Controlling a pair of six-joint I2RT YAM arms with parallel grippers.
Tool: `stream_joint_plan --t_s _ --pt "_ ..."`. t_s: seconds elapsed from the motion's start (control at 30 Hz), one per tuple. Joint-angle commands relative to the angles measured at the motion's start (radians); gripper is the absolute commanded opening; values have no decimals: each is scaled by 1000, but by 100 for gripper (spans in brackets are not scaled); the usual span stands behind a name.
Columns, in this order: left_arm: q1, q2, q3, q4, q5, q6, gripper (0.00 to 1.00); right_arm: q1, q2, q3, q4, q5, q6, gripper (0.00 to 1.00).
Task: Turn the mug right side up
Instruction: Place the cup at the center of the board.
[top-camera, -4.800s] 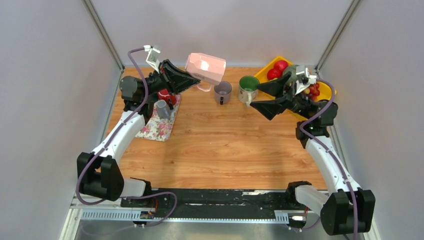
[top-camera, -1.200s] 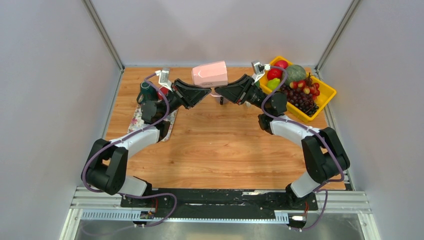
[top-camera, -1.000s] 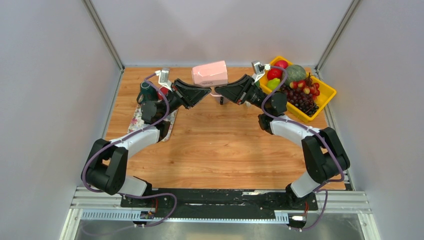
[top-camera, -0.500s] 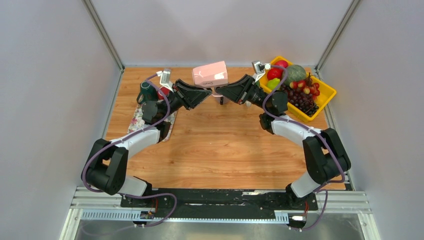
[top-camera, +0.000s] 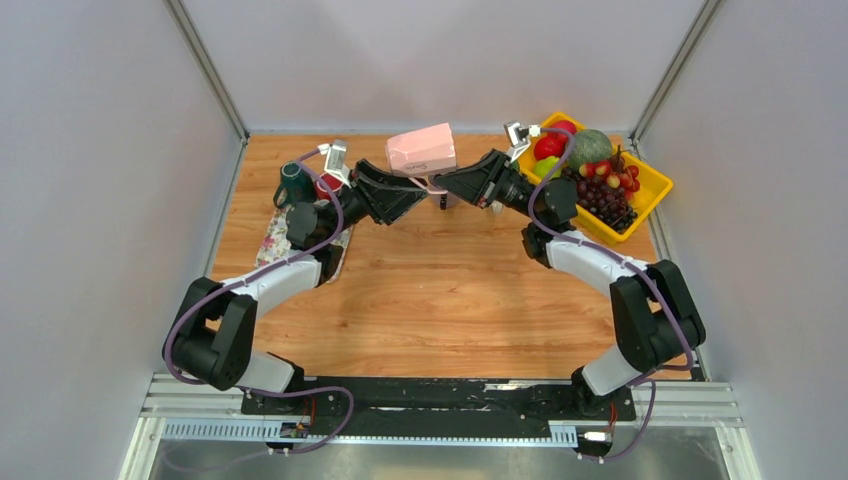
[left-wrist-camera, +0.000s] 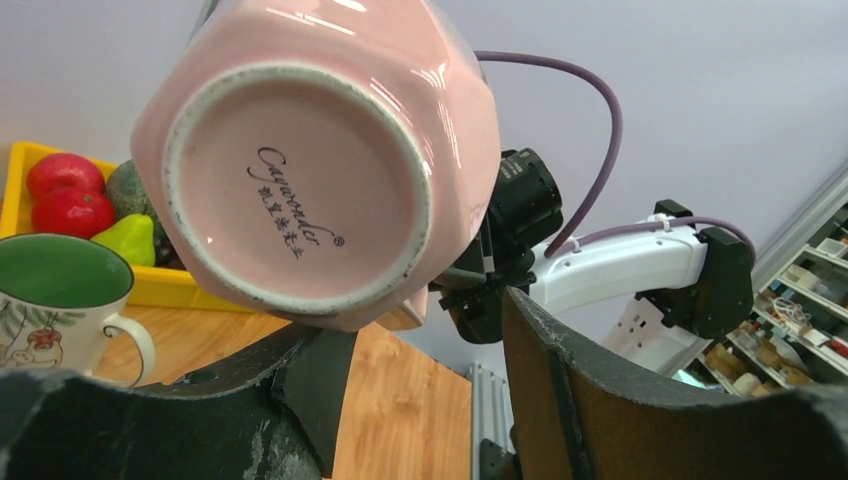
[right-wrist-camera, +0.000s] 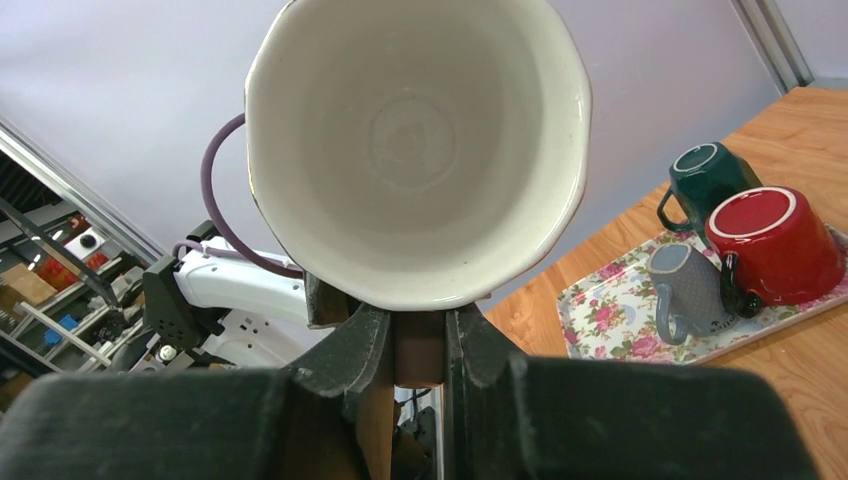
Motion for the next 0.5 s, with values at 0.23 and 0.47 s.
stream_joint_plan --t_s 0.23,0.47 --pt "-4 -5 -39 -63 6 143 65 -30 -90 99 -57 -1 -79 0" --pt "18 -17 -57 -135 47 254 66 -33 -107 270 -525 -4 -320 0"
